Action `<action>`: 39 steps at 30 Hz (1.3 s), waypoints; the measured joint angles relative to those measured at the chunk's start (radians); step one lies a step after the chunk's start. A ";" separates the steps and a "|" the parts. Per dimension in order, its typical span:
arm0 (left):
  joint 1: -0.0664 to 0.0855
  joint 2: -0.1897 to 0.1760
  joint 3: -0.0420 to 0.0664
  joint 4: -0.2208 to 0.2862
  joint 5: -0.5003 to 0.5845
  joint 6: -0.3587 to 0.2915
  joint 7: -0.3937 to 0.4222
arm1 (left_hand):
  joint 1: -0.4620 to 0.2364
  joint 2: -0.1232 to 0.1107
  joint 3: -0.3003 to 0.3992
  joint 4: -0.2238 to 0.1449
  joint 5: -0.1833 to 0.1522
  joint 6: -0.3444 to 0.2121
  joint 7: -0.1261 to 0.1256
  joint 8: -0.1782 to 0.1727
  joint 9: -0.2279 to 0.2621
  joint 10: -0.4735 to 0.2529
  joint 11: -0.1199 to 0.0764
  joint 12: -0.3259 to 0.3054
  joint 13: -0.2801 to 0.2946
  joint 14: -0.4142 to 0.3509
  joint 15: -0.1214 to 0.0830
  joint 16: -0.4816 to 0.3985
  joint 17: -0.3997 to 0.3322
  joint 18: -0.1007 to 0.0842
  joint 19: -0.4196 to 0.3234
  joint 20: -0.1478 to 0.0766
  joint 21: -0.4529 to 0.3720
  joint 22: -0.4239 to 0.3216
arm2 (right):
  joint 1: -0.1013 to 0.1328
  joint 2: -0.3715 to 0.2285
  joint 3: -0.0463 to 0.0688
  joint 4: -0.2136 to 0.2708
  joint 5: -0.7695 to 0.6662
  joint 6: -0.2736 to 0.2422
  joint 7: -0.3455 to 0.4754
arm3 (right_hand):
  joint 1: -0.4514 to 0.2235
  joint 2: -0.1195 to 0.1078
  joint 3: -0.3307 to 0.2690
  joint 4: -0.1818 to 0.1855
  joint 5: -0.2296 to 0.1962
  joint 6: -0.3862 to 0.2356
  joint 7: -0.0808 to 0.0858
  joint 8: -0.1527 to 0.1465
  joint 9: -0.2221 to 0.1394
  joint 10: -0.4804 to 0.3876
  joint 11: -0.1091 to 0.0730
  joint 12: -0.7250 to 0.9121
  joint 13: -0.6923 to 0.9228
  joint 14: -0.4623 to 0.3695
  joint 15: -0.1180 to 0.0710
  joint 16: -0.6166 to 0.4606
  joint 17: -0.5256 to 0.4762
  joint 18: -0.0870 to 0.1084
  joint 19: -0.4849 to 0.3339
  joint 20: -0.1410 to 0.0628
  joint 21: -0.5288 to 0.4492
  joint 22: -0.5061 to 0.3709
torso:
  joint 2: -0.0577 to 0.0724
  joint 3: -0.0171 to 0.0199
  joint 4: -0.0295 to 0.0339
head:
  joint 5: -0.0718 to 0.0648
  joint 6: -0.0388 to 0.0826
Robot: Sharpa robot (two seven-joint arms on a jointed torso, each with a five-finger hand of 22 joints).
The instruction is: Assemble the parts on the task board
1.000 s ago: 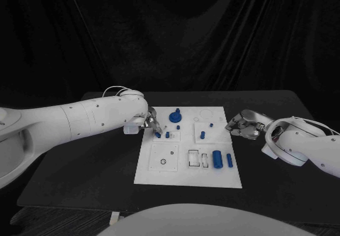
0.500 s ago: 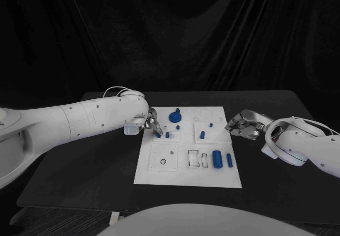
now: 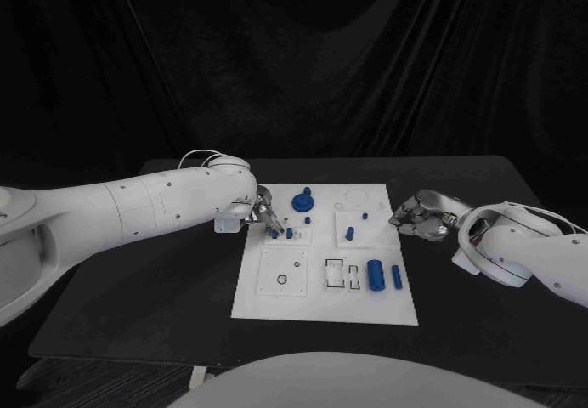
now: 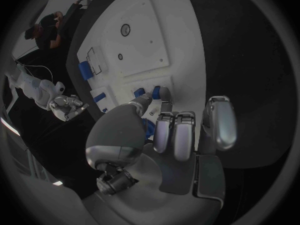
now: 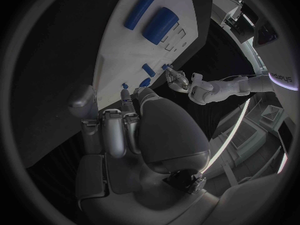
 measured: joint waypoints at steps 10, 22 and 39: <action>0.000 0.004 0.000 0.000 0.000 0.000 0.000 | -0.023 -0.001 -0.057 0.063 -0.065 0.003 -0.003 0.043 0.098 0.000 -0.002 0.000 0.000 -0.004 -0.003 0.000 0.000 0.000 0.000 -0.007 0.004 0.000 | 0.000 0.000 0.000 0.000 0.000 0.000 0.000 | 0.000 0.000 0.000 0.000 0.000 0.000 0.000 0.000 0.000 0.000 0.000 0.000 0.000 0.000 0.000 0.000 0.000 0.000 0.000 0.000 0.000 0.000 | 0.000 0.0000 0.0000 | -0.001 0.000; 0.000 -0.005 0.000 0.007 -0.002 -0.008 0.000 | -0.027 0.003 -0.075 0.081 -0.092 0.003 -0.003 0.043 0.113 0.000 -0.002 0.000 0.000 0.000 -0.007 0.000 0.000 0.000 0.000 -0.007 0.005 0.000 | -0.001 0.000 0.000 -0.001 0.000 0.000 0.000 | 0.000 0.000 0.003 -0.003 0.000 0.000 0.000 0.000 0.000 0.000 0.000 0.000 0.000 0.000 0.000 0.000 0.000 0.000 0.000 0.000 0.000 0.000 | 0.000 0.0000 0.0000 | 0.001 0.000; 0.031 -0.113 0.000 0.144 -0.034 -0.310 0.143 | 0.101 -0.016 -0.136 0.113 0.140 -0.164 0.014 0.188 0.126 -0.002 0.001 -0.029 0.000 0.000 -0.001 0.000 0.000 0.000 -0.017 -0.001 -0.018 0.001 | -0.001 -0.002 0.000 -0.003 0.000 -0.005 0.007 | 0.000 0.000 0.003 -0.003 0.000 0.000 0.000 0.000 0.000 0.000 0.000 0.001 0.001 0.000 0.000 0.000 0.000 0.000 0.000 0.000 0.000 0.000 | 0.000 -0.0002 0.0000 | -0.002 0.000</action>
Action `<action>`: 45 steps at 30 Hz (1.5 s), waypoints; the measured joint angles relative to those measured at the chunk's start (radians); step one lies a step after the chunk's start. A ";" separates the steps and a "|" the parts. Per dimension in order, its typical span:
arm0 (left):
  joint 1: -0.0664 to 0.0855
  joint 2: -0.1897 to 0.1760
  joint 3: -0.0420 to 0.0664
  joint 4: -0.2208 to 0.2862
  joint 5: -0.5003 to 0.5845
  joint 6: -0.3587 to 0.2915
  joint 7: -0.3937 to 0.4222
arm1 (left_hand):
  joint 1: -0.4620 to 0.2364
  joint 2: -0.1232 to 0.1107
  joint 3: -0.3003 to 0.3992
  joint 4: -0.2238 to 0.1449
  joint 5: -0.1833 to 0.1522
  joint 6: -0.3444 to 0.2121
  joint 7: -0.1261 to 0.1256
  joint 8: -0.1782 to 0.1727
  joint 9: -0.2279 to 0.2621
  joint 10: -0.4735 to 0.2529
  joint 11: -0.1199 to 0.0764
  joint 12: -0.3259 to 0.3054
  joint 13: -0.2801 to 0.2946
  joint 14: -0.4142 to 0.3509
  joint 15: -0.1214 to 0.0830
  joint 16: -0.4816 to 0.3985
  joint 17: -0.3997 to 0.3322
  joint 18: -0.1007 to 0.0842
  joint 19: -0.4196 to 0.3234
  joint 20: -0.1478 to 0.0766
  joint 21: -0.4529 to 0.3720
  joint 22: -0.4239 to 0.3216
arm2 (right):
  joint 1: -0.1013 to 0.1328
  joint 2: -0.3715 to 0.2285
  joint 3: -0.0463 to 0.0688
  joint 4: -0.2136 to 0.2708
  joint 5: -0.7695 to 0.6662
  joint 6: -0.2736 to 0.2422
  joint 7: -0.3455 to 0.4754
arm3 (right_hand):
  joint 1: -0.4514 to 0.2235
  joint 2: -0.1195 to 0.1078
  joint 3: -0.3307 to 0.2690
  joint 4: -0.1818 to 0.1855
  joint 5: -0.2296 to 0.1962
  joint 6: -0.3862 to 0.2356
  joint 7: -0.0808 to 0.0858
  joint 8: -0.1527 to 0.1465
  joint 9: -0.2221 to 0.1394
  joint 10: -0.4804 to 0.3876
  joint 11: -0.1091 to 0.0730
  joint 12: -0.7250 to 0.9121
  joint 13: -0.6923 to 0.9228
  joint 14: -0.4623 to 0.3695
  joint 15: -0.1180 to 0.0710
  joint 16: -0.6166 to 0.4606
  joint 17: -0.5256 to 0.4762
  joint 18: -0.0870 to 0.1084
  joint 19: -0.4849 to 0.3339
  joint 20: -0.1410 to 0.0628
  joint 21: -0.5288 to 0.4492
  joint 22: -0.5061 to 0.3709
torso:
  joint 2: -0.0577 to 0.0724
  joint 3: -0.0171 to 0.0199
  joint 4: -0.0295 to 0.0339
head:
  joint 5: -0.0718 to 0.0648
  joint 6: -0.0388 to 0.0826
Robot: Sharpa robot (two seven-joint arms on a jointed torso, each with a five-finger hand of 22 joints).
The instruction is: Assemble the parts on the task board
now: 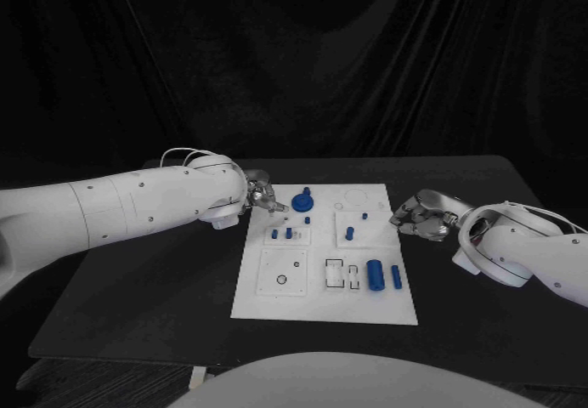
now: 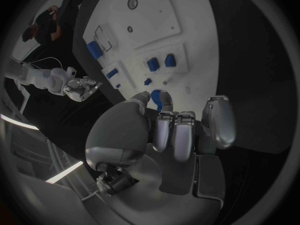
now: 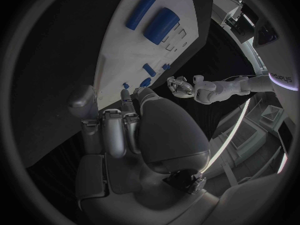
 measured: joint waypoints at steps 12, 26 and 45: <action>0.004 -0.013 0.000 -0.003 -0.048 -0.301 0.423 | 0.399 -0.026 0.167 -0.039 -0.047 -0.134 0.099 -0.224 -0.297 -0.671 0.109 -0.683 -0.264 -0.447 0.113 -0.389 -0.074 0.032 -0.385 0.063 -0.326 0.000 | 0.000 -0.003 0.000 0.004 0.000 -0.049 0.053 | -0.012 -0.020 0.000 0.000 0.007 0.005 -0.005 0.000 0.002 0.000 0.000 -0.014 -0.003 0.000 0.000 0.000 0.000 0.000 0.000 0.000 0.019 0.000 | -0.001 0.0002 -0.0006 | -0.001 0.000; -0.046 0.069 -0.001 -0.104 -0.396 -0.304 0.604 | 0.387 -0.102 0.167 -0.074 -0.259 -0.042 -0.008 -0.460 -0.860 -0.799 0.024 -1.261 -0.942 -0.210 0.024 -0.449 -0.264 0.032 -0.083 0.055 -0.047 0.000 | 0.000 -0.012 0.000 0.021 0.000 -0.105 0.116 | -0.017 -0.025 0.003 0.003 0.011 0.012 -0.005 0.000 0.003 0.000 0.000 -0.018 -0.003 0.000 0.000 0.000 0.000 0.000 0.000 0.000 0.019 0.001 | 0.001 0.0000 -0.0003 | -0.007 0.000; -0.090 0.168 0.000 -0.203 -0.623 -0.232 0.602 | 0.360 -0.087 0.092 -0.102 -0.272 -0.032 -0.031 -0.459 -0.975 -0.689 0.041 -1.210 -1.004 -0.188 0.029 -0.395 -0.265 0.031 -0.054 0.055 -0.021 0.000 | -0.004 -0.019 0.000 0.033 0.000 -0.141 0.164 | -0.017 -0.025 0.000 0.006 0.011 0.012 -0.005 0.000 0.003 0.000 0.000 -0.018 -0.003 0.000 0.000 0.000 0.000 0.000 0.000 0.000 0.019 0.001 | 0.001 -0.0012 -0.0001 | -0.005 0.000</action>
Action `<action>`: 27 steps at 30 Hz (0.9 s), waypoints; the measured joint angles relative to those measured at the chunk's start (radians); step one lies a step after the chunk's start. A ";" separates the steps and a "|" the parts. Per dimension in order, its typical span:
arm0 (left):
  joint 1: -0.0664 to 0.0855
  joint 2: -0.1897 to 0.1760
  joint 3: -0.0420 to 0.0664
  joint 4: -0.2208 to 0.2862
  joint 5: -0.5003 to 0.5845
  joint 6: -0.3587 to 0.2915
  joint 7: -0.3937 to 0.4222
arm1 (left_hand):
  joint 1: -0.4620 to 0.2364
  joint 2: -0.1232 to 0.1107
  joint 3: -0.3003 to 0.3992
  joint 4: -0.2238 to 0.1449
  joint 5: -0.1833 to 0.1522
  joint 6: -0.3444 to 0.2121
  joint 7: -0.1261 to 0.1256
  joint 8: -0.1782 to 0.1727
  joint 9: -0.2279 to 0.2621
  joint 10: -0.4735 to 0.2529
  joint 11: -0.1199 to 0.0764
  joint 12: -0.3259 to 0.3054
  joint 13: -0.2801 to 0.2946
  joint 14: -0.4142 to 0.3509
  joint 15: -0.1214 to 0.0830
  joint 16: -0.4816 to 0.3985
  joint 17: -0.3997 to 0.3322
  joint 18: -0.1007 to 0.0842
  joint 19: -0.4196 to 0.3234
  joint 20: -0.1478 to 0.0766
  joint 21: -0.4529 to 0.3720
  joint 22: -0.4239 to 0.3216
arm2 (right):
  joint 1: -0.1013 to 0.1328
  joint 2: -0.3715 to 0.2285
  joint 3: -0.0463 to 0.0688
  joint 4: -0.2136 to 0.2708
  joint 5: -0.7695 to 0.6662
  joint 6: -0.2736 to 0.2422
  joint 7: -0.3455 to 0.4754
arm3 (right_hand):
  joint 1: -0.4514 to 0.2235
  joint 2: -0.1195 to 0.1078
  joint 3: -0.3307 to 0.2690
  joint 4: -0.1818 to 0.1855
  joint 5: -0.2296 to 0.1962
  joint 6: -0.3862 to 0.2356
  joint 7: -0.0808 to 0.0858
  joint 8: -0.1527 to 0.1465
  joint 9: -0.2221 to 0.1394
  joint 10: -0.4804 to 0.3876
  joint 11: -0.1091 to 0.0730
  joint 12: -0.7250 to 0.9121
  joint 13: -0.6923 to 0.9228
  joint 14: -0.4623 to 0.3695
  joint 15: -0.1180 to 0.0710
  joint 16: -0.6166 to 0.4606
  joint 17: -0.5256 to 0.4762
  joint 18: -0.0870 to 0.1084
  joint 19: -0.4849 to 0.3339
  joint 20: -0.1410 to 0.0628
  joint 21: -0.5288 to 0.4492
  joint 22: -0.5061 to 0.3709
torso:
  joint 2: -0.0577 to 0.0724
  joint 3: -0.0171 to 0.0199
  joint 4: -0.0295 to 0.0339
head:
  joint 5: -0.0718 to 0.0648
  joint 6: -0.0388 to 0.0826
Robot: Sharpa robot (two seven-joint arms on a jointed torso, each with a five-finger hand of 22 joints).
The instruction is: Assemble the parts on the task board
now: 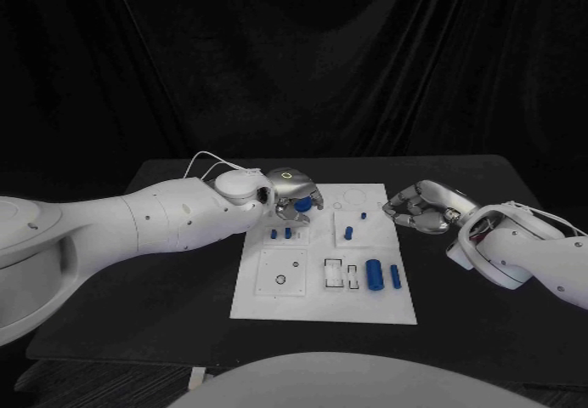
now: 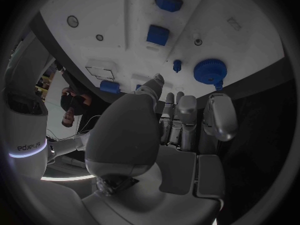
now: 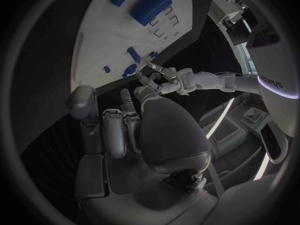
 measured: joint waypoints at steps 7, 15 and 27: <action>-0.014 0.014 0.000 -0.021 -0.025 0.017 -0.015 | -0.004 0.004 -0.006 -0.006 0.016 0.040 0.014 0.012 -0.013 0.048 -0.002 0.034 0.005 0.000 0.000 0.011 -0.004 0.000 0.007 0.000 0.000 0.000 | -0.002 -0.003 0.000 0.001 0.000 -0.001 0.003 | -0.004 -0.004 0.000 0.000 0.000 0.000 0.000 0.000 0.000 0.000 0.000 -0.004 0.000 0.000 0.000 0.000 0.000 0.000 0.000 0.000 0.000 0.000 | 0.000 0.0007 -0.0001 | -0.003 0.000; -0.019 0.022 0.000 -0.035 -0.057 0.031 -0.038 | -0.005 0.005 -0.006 -0.007 0.022 0.049 0.017 0.014 -0.016 0.055 -0.006 0.041 0.011 -0.001 0.001 0.011 -0.012 0.000 0.007 0.000 0.000 0.000 | -0.003 -0.004 0.000 0.001 0.000 0.000 0.004 | -0.004 -0.004 0.000 0.000 0.000 0.000 0.000 0.000 0.000 0.000 0.000 -0.004 0.000 0.000 0.000 0.000 0.000 0.000 0.000 0.000 0.000 0.000 | -0.001 0.0012 0.0000 | -0.003 0.000; -0.021 0.031 0.000 -0.054 -0.076 0.047 -0.065 | 0.007 0.017 0.020 -0.033 0.082 0.071 0.021 0.018 -0.026 0.061 -0.006 0.041 0.012 -0.005 0.005 0.011 -0.027 0.000 0.007 0.000 0.000 0.000 | -0.004 -0.001 0.000 -0.002 0.000 0.003 0.003 | -0.004 -0.004 0.000 0.000 0.004 0.000 0.000 0.000 0.000 0.000 0.000 -0.004 0.000 0.000 0.000 0.000 0.000 0.000 0.000 0.000 -0.009 0.000 | -0.001 0.0013 0.0000 | 0.000 0.000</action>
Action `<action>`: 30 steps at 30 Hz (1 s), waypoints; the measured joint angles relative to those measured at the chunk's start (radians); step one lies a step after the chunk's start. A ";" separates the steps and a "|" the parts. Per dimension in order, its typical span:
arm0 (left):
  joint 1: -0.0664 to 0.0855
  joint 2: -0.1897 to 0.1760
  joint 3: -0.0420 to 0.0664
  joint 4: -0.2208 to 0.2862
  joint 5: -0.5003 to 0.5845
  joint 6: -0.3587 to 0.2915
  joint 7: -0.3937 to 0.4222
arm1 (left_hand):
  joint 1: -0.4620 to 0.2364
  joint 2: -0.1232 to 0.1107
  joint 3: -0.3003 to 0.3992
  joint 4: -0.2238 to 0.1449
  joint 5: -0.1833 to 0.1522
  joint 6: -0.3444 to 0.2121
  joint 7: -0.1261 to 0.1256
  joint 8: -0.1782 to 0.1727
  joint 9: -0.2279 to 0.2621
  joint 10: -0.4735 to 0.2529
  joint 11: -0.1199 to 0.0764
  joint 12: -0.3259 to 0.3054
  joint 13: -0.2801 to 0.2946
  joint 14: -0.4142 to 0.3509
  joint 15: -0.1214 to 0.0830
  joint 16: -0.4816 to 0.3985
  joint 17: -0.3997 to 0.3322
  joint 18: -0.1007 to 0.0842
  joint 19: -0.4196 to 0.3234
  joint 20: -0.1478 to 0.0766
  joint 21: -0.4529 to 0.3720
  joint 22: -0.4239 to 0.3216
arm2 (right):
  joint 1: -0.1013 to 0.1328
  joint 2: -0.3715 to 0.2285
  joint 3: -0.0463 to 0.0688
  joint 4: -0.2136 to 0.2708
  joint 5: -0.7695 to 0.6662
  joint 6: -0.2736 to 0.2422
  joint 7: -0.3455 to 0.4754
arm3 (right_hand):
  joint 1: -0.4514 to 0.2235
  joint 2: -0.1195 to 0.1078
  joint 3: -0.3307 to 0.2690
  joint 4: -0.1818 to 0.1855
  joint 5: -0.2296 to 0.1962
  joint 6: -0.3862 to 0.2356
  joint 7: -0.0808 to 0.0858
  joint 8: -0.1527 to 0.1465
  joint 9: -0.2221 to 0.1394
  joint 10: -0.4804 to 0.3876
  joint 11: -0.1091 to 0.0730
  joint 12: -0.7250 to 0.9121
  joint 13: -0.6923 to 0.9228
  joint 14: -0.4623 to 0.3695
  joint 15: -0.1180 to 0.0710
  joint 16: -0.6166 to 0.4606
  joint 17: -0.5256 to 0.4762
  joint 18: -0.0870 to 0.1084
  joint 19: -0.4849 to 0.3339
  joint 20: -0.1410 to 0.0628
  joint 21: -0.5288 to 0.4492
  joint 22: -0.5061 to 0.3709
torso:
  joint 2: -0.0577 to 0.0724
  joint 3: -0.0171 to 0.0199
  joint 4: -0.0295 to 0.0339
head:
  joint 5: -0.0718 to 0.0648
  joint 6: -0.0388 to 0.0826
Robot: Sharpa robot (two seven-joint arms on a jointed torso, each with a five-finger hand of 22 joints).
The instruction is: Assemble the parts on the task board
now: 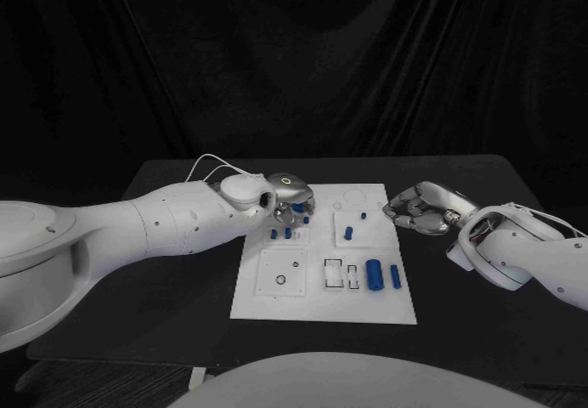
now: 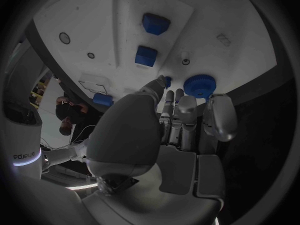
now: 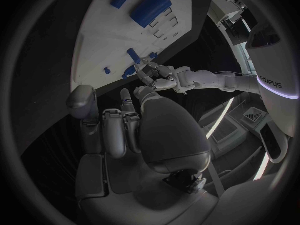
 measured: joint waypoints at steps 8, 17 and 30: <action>-0.002 0.011 0.000 -0.016 -0.004 -0.001 -0.004 | 0.003 0.011 0.016 -0.001 0.002 0.007 -0.004 0.004 -0.002 0.016 0.001 0.000 -0.004 -0.002 0.002 0.000 -0.012 0.000 0.000 0.000 -0.004 0.000 | 0.000 0.001 0.000 -0.003 0.000 0.003 -0.001 | 0.000 0.000 0.000 0.000 0.000 0.000 0.000 0.000 0.000 0.000 0.000 0.000 0.000 0.000 0.000 0.000 0.000 0.000 0.000 0.000 0.000 0.000 | 0.000 0.0001 0.0000 | -0.002 0.000; -0.010 0.029 0.000 -0.035 -0.006 -0.004 -0.002 | 0.005 0.012 0.036 -0.008 0.012 0.023 -0.006 0.010 -0.006 0.059 -0.007 0.000 -0.017 -0.002 0.002 0.000 -0.021 0.000 0.000 0.000 -0.004 0.000 | -0.001 0.002 0.000 -0.003 0.000 0.006 -0.002 | 0.000 0.000 0.003 0.003 0.000 0.000 0.000 0.000 0.000 0.000 0.000 -0.004 0.000 0.000 0.000 0.000 0.000 0.000 0.000 0.000 -0.004 0.000 | 0.000 0.0001 0.0000 | -0.003 0.000; -0.020 0.048 0.000 -0.060 -0.007 -0.009 0.003 | 0.005 0.012 0.053 -0.025 0.012 0.063 -0.002 0.025 -0.007 0.110 -0.015 0.000 -0.031 -0.002 0.002 0.000 -0.026 0.000 0.004 -0.004 0.000 0.000 | -0.001 0.001 0.000 -0.002 0.000 0.008 -0.003 | 0.000 0.000 0.003 0.003 0.000 0.000 0.000 0.000 0.000 0.000 0.000 -0.004 0.000 0.000 0.000 0.000 0.000 0.000 0.000 0.000 -0.004 0.000 | 0.000 0.0001 0.0000 | -0.007 0.000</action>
